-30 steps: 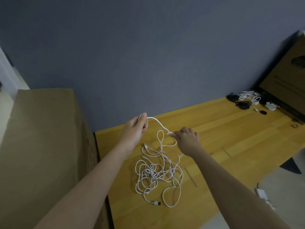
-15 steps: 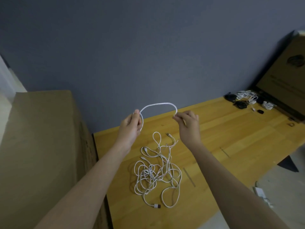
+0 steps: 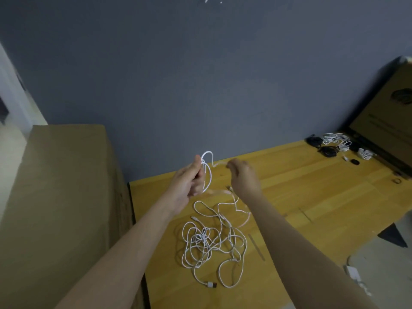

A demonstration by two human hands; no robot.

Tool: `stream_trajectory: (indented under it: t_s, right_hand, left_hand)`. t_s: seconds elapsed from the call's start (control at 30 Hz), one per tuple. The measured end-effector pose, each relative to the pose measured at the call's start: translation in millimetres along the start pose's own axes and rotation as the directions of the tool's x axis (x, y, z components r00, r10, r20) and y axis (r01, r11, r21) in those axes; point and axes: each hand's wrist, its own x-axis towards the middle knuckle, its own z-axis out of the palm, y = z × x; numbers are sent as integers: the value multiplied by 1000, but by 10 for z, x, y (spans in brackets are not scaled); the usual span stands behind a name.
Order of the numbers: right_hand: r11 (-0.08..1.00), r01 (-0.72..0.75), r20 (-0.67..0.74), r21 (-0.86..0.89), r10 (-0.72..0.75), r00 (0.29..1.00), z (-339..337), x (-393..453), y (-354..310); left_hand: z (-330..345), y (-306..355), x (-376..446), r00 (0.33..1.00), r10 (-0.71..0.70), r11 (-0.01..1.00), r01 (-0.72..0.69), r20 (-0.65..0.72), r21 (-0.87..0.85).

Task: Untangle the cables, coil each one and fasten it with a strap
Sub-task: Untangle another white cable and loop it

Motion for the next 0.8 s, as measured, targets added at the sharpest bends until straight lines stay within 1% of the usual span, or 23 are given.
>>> stream_trajectory:
  t_s: [0.07,0.13,0.17,0.2,0.27,0.3,0.33,0.37,0.4,0.43,0.5,0.53,0.6,0.67,0.73,0.8]
  right_hand:
    - [986,116,124,-119,-101,987,208,-208,105]
    - [956,245,212,-160,-209,955,343,-401,164]
    - [953,265,231,-147,-227,946,393,-493,199]
    - [963,246,240,-113,-214,947,424,-578,212]
    - [993,118,261,29,-121,958,463,-712,218]
    - [994,23,306,111,-56,950,470,-761,222]
    - [983,-49,370,175,-19,929,467,-811,220]
    - [978,-71,429,198,-22,903,466,-859,231]
    - [989,-7,459,149,-63,886,449,-906,237]
    - [993,88,463,75,-112,879,436,-947,251]
    - [965,260,391,-40,-224,893,375,-1011,248]
    - [944,327,347,-48,-291,891,346,-1020,242]
    - [907,422,253,11,-410,876,286,-1030,240]
    - [899,426,200,99,-438,876,199,-1039,217]
    - [916,320,191,241,-368,910,69,-1054,142]
    - [886,188,163,424,-279,946,-69,-1058,25]
  left_hand:
    - [-5,7,-3,999,35,999,-35,5,-10]
    - [-11,9,0,998,60,998,-61,-6,-27]
    - [-17,6,0,998,58,997,-59,-24,-39]
    - [-21,2,4,997,55,997,-57,-45,-44]
    - [-40,-15,18,994,65,997,-67,-88,-23]
    - [-43,-27,22,991,76,997,-76,-106,13]
    - [-44,-43,28,988,90,995,-83,-124,59]
    - [-41,-66,35,985,99,991,-85,-140,103]
    - [-37,-89,44,983,100,988,-80,-156,133]
    - [-32,-110,53,981,99,986,-74,-165,150]
    - [-17,-130,64,979,123,975,-89,-160,206]
    - [-8,-133,71,978,143,962,-102,-149,253]
    - [1,-148,81,979,176,921,-126,-107,368]
    - [-7,-193,89,978,201,856,-145,-61,495]
    - [-28,-248,87,979,202,776,-146,-22,613]
    - [-29,-273,76,988,152,665,-112,13,738]
